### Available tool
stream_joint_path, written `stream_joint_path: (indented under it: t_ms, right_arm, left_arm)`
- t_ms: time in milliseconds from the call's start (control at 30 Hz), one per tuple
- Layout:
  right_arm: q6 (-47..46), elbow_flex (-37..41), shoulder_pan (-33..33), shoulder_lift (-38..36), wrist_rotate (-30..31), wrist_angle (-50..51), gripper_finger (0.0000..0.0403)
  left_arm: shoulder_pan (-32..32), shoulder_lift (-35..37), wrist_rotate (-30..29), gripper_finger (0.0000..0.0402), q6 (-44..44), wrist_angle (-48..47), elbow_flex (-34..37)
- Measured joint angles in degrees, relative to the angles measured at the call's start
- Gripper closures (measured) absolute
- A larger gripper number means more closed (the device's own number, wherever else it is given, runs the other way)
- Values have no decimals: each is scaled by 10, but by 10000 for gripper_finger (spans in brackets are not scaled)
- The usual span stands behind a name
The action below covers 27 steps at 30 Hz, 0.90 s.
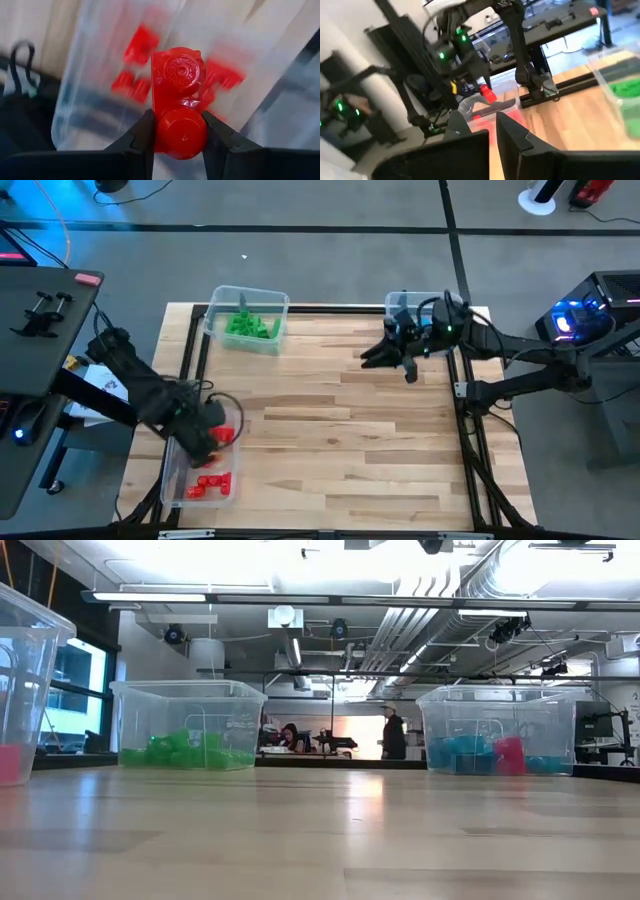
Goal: Sort blocks
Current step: Put the red game piece into the bottom transparent bin
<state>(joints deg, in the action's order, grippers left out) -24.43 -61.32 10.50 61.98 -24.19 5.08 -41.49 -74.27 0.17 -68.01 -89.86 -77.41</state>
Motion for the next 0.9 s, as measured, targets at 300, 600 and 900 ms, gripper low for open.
stream_joint_path:
  t_ms: [300, 600, 900]
  right_arm:
    - [-145, 0, -189, 4, 241, -1, 403]
    - [-187, 0, -309, 6, 328, 0, 403]
    - [-152, 0, -344, 6, 331, 0, 403]
  left_arm:
    - [-55, 22, 81, 299, 13, 110, 144]
    - [-43, 22, 81, 217, 82, 185, 152]
    - [32, 22, 8, 189, 226, 209, 119]
